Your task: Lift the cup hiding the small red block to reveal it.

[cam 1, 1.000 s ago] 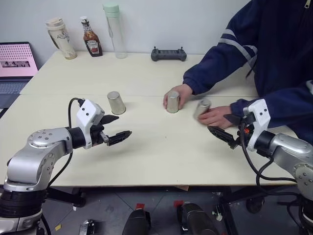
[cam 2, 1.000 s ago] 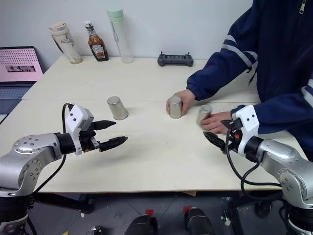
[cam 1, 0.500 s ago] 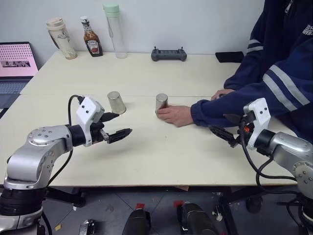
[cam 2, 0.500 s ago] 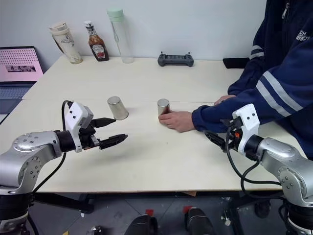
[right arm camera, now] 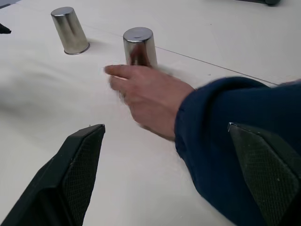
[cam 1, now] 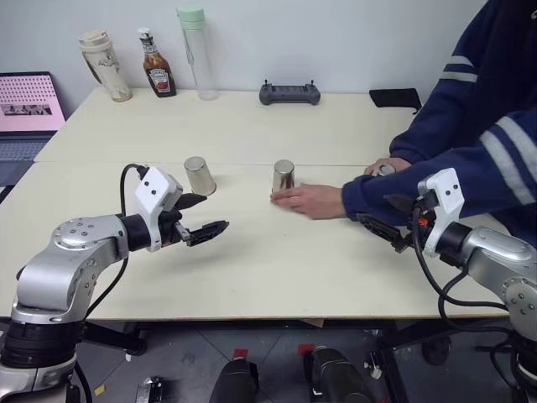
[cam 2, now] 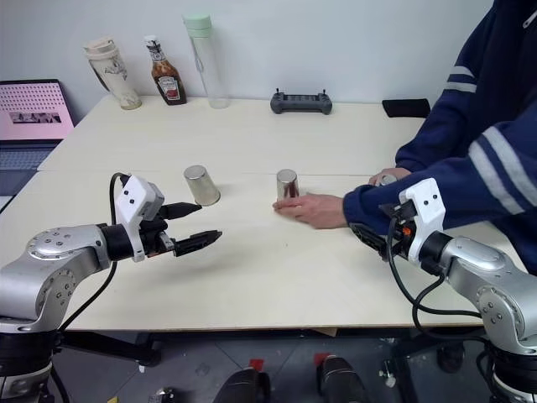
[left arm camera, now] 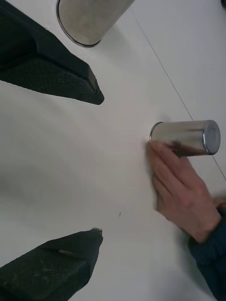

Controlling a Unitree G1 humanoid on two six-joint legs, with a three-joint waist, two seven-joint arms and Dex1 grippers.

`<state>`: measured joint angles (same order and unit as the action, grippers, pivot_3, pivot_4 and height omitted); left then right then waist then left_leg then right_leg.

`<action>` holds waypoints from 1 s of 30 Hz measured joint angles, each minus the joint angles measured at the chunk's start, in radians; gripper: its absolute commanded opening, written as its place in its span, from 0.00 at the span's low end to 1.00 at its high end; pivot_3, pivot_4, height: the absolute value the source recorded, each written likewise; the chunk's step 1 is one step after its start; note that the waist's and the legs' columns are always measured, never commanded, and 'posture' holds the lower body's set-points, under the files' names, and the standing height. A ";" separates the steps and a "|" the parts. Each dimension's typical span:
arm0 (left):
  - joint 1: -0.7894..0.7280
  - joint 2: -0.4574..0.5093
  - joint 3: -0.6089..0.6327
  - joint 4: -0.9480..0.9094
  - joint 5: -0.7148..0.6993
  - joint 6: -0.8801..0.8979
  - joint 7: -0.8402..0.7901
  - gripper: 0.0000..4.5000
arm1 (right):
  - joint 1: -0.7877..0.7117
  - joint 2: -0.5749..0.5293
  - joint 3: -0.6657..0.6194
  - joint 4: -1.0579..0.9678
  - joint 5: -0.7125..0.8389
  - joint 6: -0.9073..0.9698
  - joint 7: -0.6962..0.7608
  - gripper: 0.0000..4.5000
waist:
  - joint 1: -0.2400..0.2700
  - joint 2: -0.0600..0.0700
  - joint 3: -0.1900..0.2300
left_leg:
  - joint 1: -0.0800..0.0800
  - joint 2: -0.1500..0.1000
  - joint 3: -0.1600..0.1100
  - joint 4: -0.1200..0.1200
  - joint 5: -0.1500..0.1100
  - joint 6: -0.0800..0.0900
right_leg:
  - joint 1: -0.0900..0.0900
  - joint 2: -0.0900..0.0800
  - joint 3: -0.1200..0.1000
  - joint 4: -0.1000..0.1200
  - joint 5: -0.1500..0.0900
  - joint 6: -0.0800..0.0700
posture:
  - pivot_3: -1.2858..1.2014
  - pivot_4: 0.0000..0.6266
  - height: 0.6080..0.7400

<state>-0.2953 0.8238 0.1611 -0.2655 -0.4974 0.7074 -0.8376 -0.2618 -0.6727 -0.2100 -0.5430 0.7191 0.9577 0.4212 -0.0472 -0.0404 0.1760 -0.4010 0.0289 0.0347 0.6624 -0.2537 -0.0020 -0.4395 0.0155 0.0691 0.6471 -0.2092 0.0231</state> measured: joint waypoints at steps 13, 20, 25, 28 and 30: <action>0.007 -0.002 -0.005 0.002 0.006 -0.004 -0.006 1.00 | 0.008 -0.009 -0.002 0.000 0.001 0.000 0.000 0.99 | 0.000 0.000 0.000 | 0.000 0.000 0.000 0.000 0.000 0.000 | 0.000 0.000 0.000 0.000 0.000 0.000 | 0.52 0.24 1.00; 0.014 -0.002 -0.005 -0.001 0.006 -0.004 -0.002 1.00 | 0.015 -0.010 -0.002 0.000 0.001 0.000 0.010 0.99 | 0.000 0.000 0.000 | 0.000 0.000 0.000 0.000 0.000 0.000 | 0.000 0.000 0.000 0.000 0.000 0.000 | 0.52 0.24 1.00; 0.014 -0.001 -0.005 0.000 0.006 -0.004 -0.005 1.00 | 0.014 -0.010 -0.002 0.000 0.001 0.000 0.010 0.99 | 0.000 0.000 0.000 | 0.000 0.000 0.000 0.000 0.000 0.000 | 0.000 0.000 0.000 0.000 0.000 0.000 | 0.52 0.24 1.00; 0.012 -0.002 -0.005 0.000 0.006 -0.002 -0.002 1.00 | 0.014 -0.010 -0.003 0.000 0.001 0.000 0.007 0.99 | 0.000 0.000 0.000 | 0.000 0.000 0.000 0.000 0.000 0.000 | 0.000 0.000 0.000 0.000 0.000 0.000 | 0.52 0.24 1.00; 0.012 -0.002 -0.005 -0.001 0.006 0.000 0.000 1.00 | 0.016 -0.010 -0.004 0.000 0.001 0.000 0.004 0.99 | 0.000 0.000 0.000 | 0.000 0.000 0.000 0.000 0.000 0.000 | 0.000 0.000 0.000 0.000 0.000 0.000 | 0.52 0.24 1.00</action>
<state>-0.2830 0.8220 0.1563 -0.2660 -0.4916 0.7075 -0.8381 -0.2457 -0.6823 -0.2143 -0.5431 0.7201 0.9578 0.4254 -0.0472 -0.0404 0.1760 -0.4010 0.0289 0.0347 0.6625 -0.2537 -0.0020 -0.4394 0.0155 0.0691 0.6471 -0.2091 0.0232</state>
